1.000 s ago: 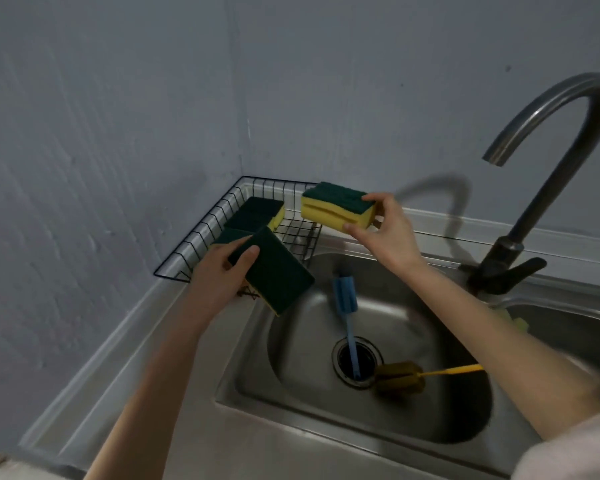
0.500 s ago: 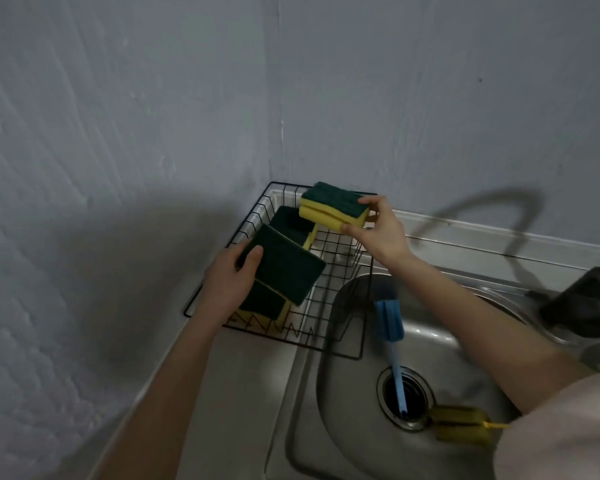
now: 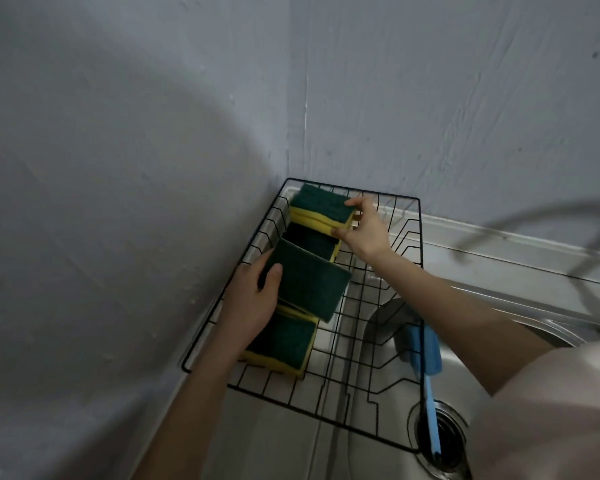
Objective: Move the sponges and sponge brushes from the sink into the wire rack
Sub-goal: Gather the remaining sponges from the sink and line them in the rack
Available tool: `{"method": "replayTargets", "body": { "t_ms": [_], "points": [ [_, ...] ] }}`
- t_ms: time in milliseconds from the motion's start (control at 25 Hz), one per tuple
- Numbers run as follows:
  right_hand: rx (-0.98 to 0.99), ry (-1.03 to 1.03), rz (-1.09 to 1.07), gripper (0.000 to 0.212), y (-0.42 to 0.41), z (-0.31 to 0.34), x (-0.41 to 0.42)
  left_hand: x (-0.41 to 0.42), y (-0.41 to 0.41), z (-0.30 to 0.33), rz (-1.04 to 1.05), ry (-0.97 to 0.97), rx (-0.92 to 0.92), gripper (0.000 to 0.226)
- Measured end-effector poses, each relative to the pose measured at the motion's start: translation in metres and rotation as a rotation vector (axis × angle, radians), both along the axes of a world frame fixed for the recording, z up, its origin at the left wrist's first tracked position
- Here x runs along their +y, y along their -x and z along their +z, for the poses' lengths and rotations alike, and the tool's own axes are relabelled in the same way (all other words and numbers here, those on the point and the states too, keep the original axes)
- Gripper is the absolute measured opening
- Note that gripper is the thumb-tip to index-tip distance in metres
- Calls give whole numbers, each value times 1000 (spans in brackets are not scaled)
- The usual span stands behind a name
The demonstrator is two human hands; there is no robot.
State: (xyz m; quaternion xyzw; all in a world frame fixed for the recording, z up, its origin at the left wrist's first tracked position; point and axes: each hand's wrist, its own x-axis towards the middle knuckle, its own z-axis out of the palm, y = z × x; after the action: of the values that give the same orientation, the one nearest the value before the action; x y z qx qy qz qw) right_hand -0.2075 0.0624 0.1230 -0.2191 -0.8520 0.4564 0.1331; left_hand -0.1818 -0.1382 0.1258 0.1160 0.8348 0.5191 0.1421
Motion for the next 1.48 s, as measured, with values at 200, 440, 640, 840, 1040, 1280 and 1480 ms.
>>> {"method": "replayTargets", "body": {
  "t_ms": [200,440,640,840,1040,1280,1480],
  "points": [
    [-29,-52,14,54,12,-13,1,1,6,-10,3,22,2,39],
    [-106,-122,94,74,2,-6,-2,3,8,-11,13,-19,-10,36],
    [-47,201,14,57,-38,21,-10,13,11,5,69,-75,3,26],
    [-260,567,215,51,-62,25,-15,31,23,21,175,-27,46,30],
    [-240,640,156,39,-42,18,-19,45,29,22,151,211,195,42],
    [-332,473,111,26,-24,0,-16,49,41,2,57,321,197,47],
    [-351,273,122,37,-17,-5,-16,51,46,-4,27,352,224,44]
  ]
}}
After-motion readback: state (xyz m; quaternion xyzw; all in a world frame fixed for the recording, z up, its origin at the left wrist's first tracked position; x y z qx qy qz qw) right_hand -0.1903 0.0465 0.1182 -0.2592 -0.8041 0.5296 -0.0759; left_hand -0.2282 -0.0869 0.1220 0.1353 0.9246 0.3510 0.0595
